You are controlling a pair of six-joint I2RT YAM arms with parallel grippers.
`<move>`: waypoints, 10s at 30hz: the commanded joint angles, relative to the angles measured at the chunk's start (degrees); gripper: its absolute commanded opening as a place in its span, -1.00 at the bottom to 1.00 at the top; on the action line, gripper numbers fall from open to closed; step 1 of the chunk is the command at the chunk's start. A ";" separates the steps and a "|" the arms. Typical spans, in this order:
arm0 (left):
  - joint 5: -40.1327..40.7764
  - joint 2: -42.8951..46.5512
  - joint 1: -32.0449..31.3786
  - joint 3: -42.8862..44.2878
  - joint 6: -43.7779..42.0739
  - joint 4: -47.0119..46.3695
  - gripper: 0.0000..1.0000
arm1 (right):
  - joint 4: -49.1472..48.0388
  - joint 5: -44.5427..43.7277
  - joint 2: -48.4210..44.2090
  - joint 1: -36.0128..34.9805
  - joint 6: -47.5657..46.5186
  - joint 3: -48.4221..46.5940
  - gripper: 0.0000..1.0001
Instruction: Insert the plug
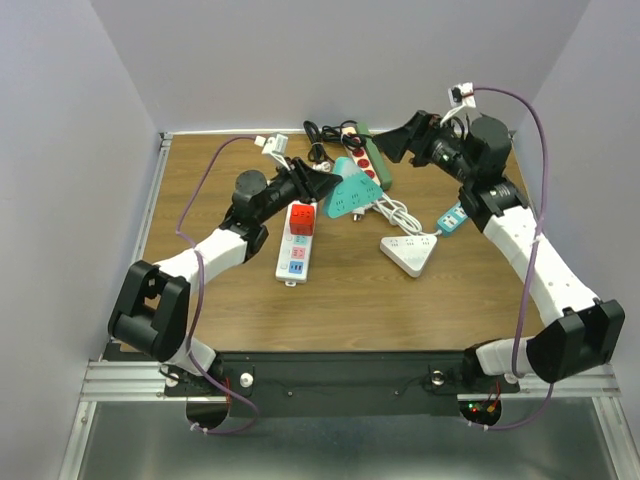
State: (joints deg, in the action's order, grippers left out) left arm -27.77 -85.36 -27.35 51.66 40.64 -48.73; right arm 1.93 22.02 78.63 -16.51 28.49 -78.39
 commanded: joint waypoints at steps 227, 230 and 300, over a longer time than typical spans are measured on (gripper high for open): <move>10.45 5.03 8.90 -40.15 2.33 -10.51 0.39 | -74.71 21.22 53.38 -11.44 42.35 26.80 -0.99; 11.33 3.46 8.90 -40.06 2.42 -9.72 0.31 | -70.60 20.08 52.68 -11.52 39.64 26.36 -0.99; 32.69 -15.62 -5.69 -9.73 -10.59 34.32 -0.45 | -25.41 1.36 50.49 -6.95 22.14 20.12 -0.99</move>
State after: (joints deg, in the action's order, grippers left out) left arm 9.96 -96.79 -29.36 45.89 31.00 -32.01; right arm -45.93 37.76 125.25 -24.12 64.40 -62.46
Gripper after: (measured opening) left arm 0.280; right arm 0.418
